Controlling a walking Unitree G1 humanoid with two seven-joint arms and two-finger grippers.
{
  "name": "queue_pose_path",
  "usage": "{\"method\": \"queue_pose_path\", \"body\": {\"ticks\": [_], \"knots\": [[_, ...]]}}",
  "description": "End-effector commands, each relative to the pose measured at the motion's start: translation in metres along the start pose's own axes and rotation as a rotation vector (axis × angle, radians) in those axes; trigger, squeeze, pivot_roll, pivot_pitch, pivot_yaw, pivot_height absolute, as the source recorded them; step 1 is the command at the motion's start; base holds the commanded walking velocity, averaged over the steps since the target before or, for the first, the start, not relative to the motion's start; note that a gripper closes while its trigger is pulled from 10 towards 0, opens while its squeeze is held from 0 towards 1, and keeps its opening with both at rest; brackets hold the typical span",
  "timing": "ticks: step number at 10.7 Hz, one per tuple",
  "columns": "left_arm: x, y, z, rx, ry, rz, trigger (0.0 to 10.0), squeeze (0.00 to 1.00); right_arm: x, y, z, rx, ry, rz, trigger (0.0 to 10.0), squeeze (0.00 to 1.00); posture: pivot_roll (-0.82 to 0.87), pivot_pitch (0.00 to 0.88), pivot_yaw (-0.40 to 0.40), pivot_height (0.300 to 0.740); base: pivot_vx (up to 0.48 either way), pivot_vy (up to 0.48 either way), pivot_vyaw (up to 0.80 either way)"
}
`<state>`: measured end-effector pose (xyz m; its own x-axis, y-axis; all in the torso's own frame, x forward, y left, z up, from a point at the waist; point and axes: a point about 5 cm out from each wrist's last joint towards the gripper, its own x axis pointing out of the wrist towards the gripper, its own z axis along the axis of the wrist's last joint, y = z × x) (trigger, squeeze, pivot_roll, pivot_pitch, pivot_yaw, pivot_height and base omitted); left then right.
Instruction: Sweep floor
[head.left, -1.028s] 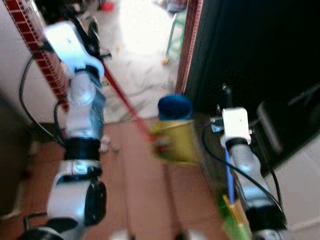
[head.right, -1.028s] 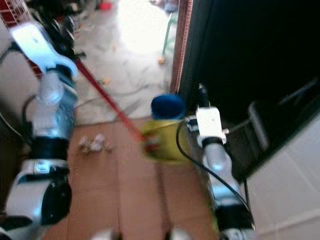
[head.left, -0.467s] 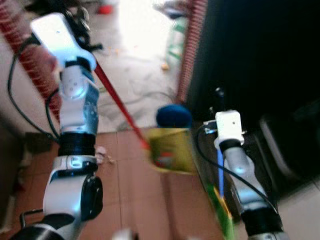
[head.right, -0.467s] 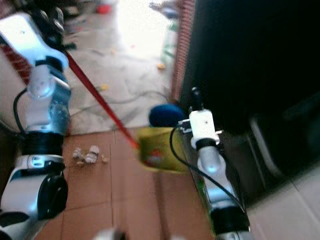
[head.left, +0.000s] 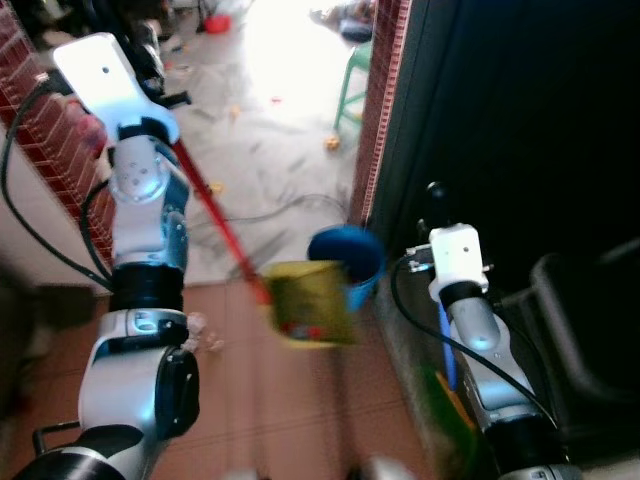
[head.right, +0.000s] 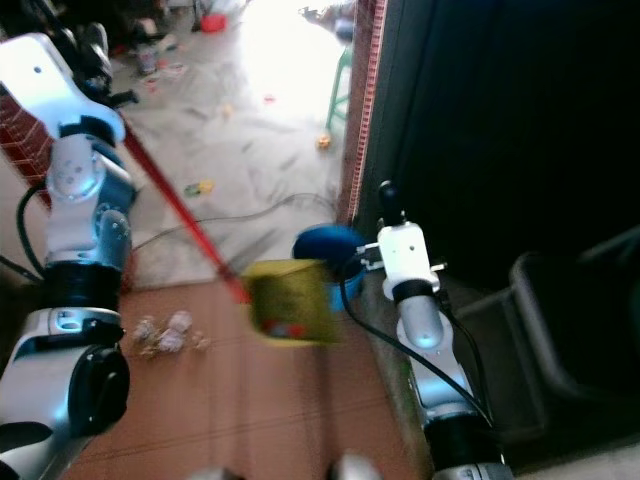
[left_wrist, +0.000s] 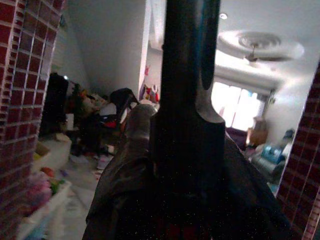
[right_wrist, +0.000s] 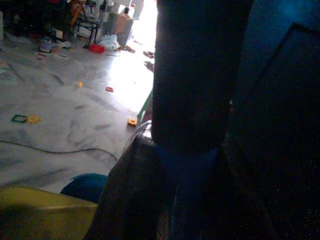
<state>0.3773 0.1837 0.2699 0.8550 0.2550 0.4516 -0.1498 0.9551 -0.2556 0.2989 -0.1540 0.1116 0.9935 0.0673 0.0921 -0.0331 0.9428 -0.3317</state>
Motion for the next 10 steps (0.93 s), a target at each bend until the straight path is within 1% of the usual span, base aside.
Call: {"method": "queue_pose_path", "body": {"ticks": [1,6,10], "knots": [[0.0067,0.0020,0.0190,-0.015,-0.089,0.013,10.0,0.00,0.0047,0.0054,0.0106,-0.002,-0.042,0.021,10.0,0.00,-0.06,0.000,0.014,0.740,0.469,0.000,0.00],[0.0094,-0.0019,0.0273,0.029,-0.152,0.017,10.0,0.00,0.0048,0.0060,0.0104,-0.003,-0.045,0.022,10.0,0.00,-0.07,0.000,0.015,0.740,0.469,0.000,0.00],[0.0099,-0.0015,0.0284,0.052,-0.168,0.028,10.0,0.00,0.0048,0.0065,0.0105,0.000,-0.045,0.023,10.0,0.00,-0.07,0.000,0.017,0.740,0.469,0.000,0.00]]}}
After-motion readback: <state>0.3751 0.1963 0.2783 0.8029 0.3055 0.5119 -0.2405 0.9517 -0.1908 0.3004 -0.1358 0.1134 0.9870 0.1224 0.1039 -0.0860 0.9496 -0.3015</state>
